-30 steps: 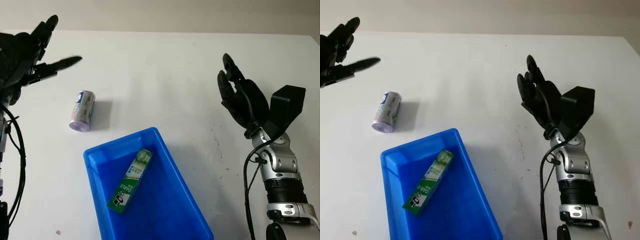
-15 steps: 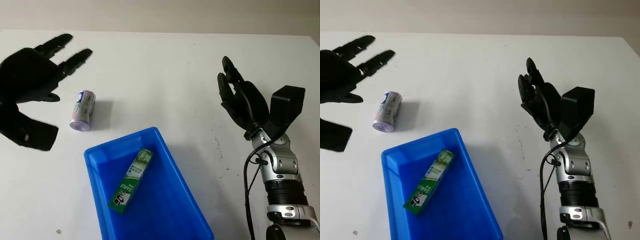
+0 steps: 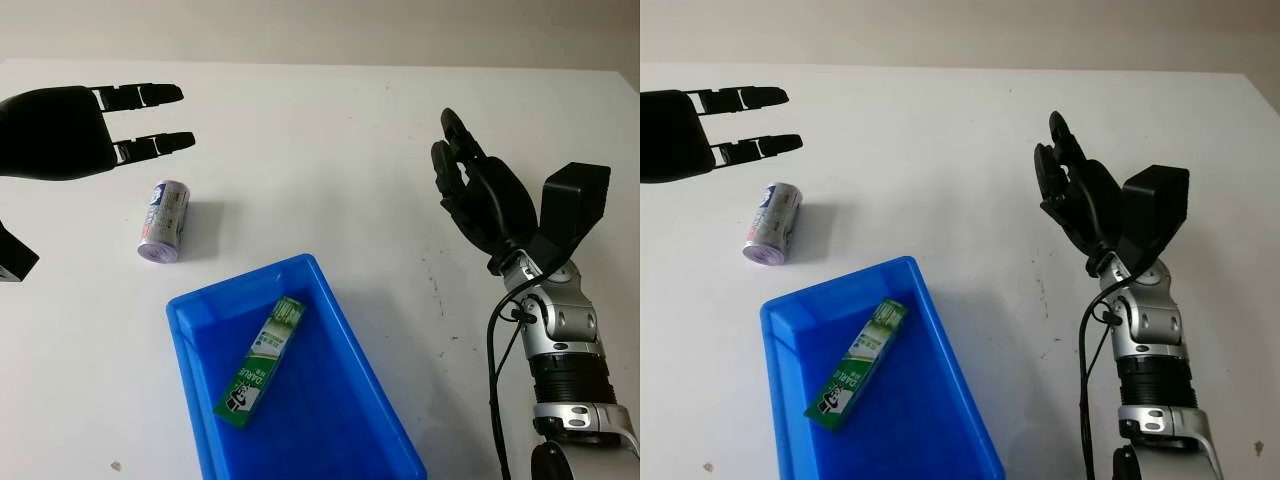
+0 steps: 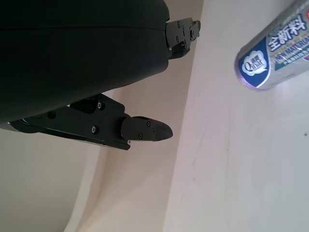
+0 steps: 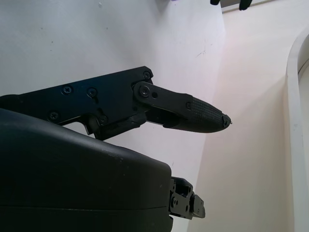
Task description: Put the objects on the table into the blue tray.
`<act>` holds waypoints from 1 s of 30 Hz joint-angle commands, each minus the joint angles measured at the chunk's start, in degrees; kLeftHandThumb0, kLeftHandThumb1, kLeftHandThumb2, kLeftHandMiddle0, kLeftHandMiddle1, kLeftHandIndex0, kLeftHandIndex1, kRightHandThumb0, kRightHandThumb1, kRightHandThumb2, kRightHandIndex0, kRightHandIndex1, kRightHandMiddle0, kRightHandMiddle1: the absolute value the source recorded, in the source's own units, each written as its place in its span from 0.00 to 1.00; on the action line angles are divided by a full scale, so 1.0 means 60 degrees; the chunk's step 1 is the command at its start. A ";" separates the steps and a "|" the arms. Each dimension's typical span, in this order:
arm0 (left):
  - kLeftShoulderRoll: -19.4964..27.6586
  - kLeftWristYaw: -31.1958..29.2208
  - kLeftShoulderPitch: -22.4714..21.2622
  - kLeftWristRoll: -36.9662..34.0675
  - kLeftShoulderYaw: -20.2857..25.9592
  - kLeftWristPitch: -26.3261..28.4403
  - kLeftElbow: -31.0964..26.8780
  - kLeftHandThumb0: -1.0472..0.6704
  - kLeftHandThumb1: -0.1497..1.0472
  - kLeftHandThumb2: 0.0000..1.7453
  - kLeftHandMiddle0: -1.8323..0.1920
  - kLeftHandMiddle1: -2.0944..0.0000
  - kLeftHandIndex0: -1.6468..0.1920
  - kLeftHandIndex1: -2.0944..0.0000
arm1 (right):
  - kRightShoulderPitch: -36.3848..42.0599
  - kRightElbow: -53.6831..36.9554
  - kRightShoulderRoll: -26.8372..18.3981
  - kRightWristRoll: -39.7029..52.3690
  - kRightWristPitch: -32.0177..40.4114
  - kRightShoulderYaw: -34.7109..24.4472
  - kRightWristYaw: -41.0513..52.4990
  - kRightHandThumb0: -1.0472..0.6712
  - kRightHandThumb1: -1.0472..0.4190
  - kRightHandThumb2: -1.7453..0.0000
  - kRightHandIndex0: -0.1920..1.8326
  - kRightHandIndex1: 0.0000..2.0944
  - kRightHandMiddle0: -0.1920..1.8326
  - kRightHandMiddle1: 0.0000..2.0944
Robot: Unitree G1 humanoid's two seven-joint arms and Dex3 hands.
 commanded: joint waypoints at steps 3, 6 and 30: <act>-0.0419 0.0856 -0.0656 0.0074 -0.0674 0.0310 0.0931 0.54 1.00 0.14 0.99 0.99 0.99 0.99 | -0.0085 0.0068 -0.0090 -0.0011 -0.0123 -0.0096 0.0056 0.23 0.00 0.63 0.00 0.00 0.00 0.00; -0.0732 0.1280 -0.0888 0.0038 -0.1128 0.0376 0.1447 0.52 1.00 0.14 0.99 0.99 0.98 0.99 | -0.0061 0.0040 -0.0064 -0.0020 -0.0128 -0.0159 -0.0034 0.23 0.00 0.63 0.00 0.00 0.00 0.00; -0.1930 0.1936 -0.0401 -0.0690 -0.3602 -0.0443 0.2528 0.54 1.00 0.27 1.00 0.99 0.99 0.99 | 0.0231 -0.0531 -0.0079 0.0131 0.0188 -0.0373 -0.0364 0.23 0.00 0.65 0.00 0.00 0.00 0.00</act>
